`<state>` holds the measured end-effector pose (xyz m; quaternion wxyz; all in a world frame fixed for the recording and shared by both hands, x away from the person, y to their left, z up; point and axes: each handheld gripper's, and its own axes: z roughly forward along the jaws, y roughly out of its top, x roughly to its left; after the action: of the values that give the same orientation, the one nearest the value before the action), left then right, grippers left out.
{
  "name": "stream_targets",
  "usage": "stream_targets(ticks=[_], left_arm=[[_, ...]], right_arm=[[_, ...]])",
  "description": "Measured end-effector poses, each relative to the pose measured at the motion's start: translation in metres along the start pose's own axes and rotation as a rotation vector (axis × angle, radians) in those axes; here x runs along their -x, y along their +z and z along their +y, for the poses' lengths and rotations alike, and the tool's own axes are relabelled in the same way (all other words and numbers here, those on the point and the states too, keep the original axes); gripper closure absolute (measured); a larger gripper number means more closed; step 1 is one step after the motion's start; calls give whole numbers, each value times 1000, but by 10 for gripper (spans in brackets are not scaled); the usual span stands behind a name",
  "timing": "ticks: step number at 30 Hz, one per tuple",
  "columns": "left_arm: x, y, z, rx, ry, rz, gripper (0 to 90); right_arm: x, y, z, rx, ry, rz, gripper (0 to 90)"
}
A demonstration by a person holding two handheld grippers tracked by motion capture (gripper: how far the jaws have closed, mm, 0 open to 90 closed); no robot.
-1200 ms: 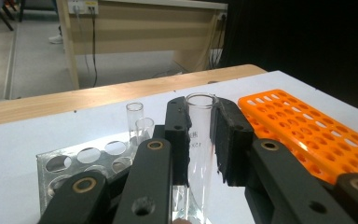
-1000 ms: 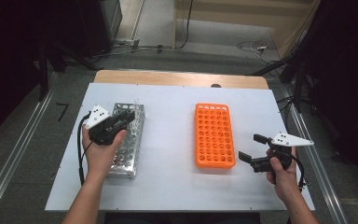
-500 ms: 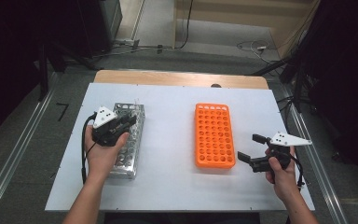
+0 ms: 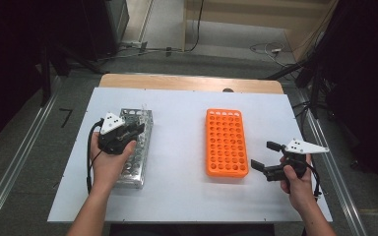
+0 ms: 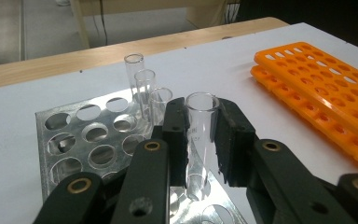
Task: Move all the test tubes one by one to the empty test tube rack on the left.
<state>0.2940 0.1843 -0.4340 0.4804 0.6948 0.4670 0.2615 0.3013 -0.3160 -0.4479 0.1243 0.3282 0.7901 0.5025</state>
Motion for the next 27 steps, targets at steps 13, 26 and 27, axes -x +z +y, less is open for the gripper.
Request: stream_targets(ticks=[13,26,27], left_arm=[[0,-6,3,47,-10,-31,634],[4,-16,10,97,-22,-74,317],[4,-17,10,97,-20,-77,280]], right_arm=[[0,1,1,1,-3,3,0],[0,-1,2,5,-2,3,0],[0,-1,2,6,-3,3,0]])
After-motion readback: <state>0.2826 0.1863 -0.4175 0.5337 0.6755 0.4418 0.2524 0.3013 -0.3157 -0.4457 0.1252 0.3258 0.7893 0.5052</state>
